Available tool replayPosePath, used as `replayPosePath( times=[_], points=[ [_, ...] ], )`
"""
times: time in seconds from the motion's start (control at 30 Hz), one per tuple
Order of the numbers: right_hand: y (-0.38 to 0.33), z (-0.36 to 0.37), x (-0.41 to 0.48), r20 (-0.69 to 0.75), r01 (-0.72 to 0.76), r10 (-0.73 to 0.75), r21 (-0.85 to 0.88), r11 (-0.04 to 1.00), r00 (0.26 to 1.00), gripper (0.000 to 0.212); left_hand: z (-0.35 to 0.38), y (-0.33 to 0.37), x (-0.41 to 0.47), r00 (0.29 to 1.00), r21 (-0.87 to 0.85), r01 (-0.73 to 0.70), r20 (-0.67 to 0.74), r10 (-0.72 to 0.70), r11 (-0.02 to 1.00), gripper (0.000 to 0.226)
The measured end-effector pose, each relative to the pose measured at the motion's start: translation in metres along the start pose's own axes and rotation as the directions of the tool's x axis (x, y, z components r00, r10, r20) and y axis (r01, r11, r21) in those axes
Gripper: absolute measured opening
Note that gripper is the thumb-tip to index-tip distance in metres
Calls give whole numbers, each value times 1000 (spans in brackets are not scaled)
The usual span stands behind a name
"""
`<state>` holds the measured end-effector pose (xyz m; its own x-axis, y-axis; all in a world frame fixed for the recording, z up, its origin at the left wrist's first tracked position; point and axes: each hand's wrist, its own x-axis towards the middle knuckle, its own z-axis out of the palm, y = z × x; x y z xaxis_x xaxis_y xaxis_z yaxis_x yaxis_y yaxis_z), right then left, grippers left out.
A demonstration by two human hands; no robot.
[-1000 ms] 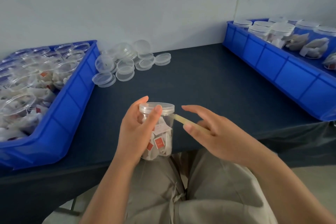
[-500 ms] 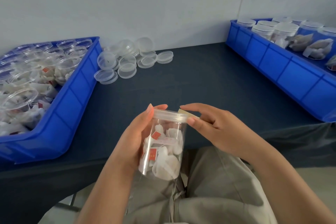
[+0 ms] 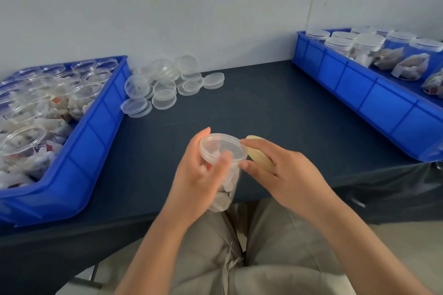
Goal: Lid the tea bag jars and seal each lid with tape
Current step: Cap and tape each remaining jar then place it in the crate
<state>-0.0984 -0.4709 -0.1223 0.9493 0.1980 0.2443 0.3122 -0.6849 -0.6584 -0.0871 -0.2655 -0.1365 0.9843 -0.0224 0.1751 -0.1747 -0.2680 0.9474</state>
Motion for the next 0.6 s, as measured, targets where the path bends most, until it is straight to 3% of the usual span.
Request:
replayPosePath(
  times=[0.1,0.2,0.33,0.47,0.6],
  points=[
    [-1,10,-2,-34,-17,17,18,1000,999,60,10,0,-2,996,49,15,-85,-11,999,97],
    [-1,9,-1,6,-8,8,11,1000,1000,59,8,-4,0,988,40,15,-151,-9,999,94],
    [5,-4,2,179,18,-20,12,1000,984,54,-4,-10,3,980,-92,72,-181,-87,993,94],
    [14,-17,4,239,4,-15,44,999,971,50,-12,-11,-1,981,-285,134,-97,-167,949,95],
    [23,-26,8,226,0,3,-14,1000,974,44,-23,-15,-11,955,-536,294,138,-262,791,87]
  ],
)
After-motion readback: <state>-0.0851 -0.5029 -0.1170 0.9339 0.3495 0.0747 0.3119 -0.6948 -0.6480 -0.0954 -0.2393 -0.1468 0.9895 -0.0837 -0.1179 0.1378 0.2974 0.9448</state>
